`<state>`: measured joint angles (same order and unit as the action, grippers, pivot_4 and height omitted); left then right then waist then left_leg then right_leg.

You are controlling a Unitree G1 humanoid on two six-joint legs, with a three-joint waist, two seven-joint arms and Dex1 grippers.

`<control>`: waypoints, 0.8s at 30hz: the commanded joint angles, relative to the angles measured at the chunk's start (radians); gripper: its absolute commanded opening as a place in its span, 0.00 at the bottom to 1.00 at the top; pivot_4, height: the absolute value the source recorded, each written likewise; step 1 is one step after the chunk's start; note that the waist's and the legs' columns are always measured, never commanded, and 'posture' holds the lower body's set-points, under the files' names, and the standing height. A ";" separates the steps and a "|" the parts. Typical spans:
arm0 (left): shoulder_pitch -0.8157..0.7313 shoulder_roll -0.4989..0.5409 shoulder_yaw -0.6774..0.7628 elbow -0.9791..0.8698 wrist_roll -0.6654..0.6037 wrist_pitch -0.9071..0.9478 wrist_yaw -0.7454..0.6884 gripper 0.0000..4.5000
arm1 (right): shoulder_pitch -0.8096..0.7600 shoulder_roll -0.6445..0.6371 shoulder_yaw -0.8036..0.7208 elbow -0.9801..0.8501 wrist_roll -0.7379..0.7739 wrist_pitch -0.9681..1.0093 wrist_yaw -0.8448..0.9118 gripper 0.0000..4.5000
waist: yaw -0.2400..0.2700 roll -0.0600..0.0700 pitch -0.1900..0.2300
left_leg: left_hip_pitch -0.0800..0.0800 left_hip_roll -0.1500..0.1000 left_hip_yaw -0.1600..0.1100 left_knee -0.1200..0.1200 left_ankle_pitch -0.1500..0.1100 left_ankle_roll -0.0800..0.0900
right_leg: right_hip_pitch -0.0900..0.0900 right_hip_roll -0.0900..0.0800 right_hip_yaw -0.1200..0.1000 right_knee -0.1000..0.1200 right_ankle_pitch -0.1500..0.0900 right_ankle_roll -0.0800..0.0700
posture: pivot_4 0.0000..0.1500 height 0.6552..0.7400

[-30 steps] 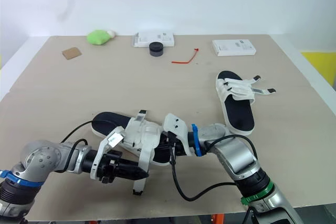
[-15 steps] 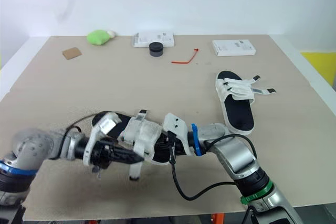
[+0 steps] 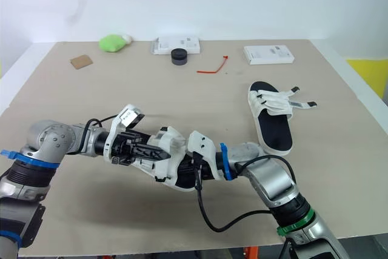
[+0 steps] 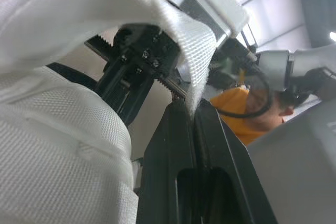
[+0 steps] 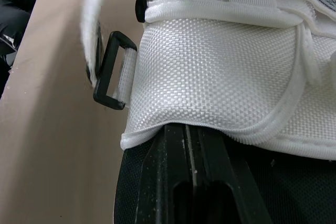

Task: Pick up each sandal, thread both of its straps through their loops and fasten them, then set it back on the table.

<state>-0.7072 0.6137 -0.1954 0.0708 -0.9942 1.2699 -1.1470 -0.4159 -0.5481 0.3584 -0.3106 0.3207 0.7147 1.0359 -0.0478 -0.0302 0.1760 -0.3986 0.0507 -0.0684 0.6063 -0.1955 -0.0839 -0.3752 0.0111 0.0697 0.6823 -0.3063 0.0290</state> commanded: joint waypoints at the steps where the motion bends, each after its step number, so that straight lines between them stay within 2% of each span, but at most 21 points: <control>1: -0.069 -0.051 0.016 0.063 0.011 0.001 -0.021 0.01 | 0.028 -0.002 0.050 0.010 -0.007 0.022 -0.007 0.00 | 0.000 0.000 0.000 | 0.000 0.000 0.000 0.000 0.000 0.000 | 0.000 0.000 0.000 0.000 0.000 0.000 | 1.00 1.00; 6: -0.147 -0.094 0.053 0.171 0.014 0.044 -0.033 0.01 | 0.029 0.002 0.053 0.008 -0.007 0.023 -0.013 0.00 | -0.005 0.000 0.000 | 0.000 0.000 0.000 0.001 0.000 0.000 | 0.000 0.001 0.000 0.000 0.000 0.000 | 1.00 1.00; 11: -0.167 -0.062 0.016 0.225 0.054 0.064 -0.102 0.01 | 0.031 0.002 0.053 0.010 -0.007 0.022 -0.016 0.00 | -0.005 0.000 0.000 | 0.000 0.000 0.000 0.000 0.000 0.000 | 0.000 0.001 0.000 0.000 0.000 0.000 | 1.00 1.00; 15: -0.184 -0.039 0.011 0.222 0.048 0.123 -0.151 0.01 | 0.031 0.004 0.053 0.011 -0.007 0.022 -0.017 0.00 | -0.005 0.000 0.000 | 0.000 0.000 -0.001 0.001 0.000 0.000 | 0.000 0.001 0.000 0.000 0.000 0.000 | 1.00 1.00; 24: -0.157 -0.016 -0.098 0.208 0.143 0.075 -0.223 0.01 | 0.027 0.011 0.055 0.017 -0.010 0.014 -0.019 0.00 | -0.006 0.000 0.000 | 0.000 0.001 -0.001 0.000 0.000 0.000 | 0.000 0.001 0.000 0.001 0.000 0.000 | 1.00 1.00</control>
<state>-0.8663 0.5937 -0.2820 0.2953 -0.8687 1.3589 -1.3519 -0.4099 -0.5382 0.3617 -0.3170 0.3198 0.7111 1.0194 -0.0538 -0.0301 0.1760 -0.3988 0.0515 -0.0690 0.6068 -0.1957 -0.0836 -0.3756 0.0123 0.0698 0.6829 -0.3064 0.0291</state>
